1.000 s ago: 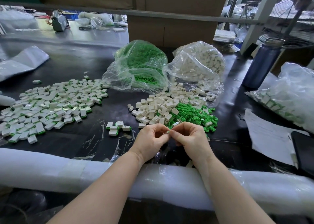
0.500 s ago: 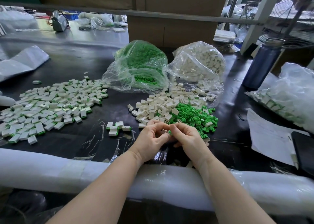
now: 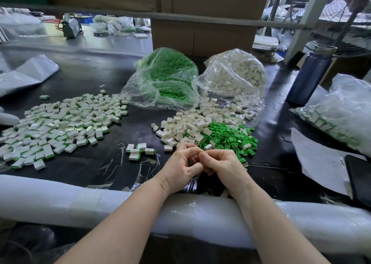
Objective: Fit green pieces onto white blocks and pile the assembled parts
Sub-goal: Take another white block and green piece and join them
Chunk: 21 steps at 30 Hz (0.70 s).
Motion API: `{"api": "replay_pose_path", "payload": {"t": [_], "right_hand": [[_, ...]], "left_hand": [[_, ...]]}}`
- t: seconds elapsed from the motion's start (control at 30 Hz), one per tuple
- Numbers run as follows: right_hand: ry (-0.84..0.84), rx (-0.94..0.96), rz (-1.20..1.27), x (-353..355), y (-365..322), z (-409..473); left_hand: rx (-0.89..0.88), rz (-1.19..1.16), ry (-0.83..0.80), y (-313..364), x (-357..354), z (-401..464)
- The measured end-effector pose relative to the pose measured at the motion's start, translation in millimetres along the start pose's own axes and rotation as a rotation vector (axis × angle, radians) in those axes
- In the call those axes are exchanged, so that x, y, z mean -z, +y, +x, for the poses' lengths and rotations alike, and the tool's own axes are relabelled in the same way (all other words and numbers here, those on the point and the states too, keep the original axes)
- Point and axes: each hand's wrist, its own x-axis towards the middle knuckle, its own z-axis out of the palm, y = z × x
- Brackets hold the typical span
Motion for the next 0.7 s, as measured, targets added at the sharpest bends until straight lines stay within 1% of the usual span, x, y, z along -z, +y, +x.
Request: {"api": "replay_pose_path", "payload": {"t": [0.43,0.7], "right_hand": [[0.003,-0.013,0.056,0.1,2.6,1.1],[0.020,-0.008,0.025,0.5,2.5,0.1]], "left_hand": [[-0.004,-0.007,-0.017,-1.0,-2.2,1.3],[-0.005,-0.013,-0.034,-3.0,-2.2,0.8]]}}
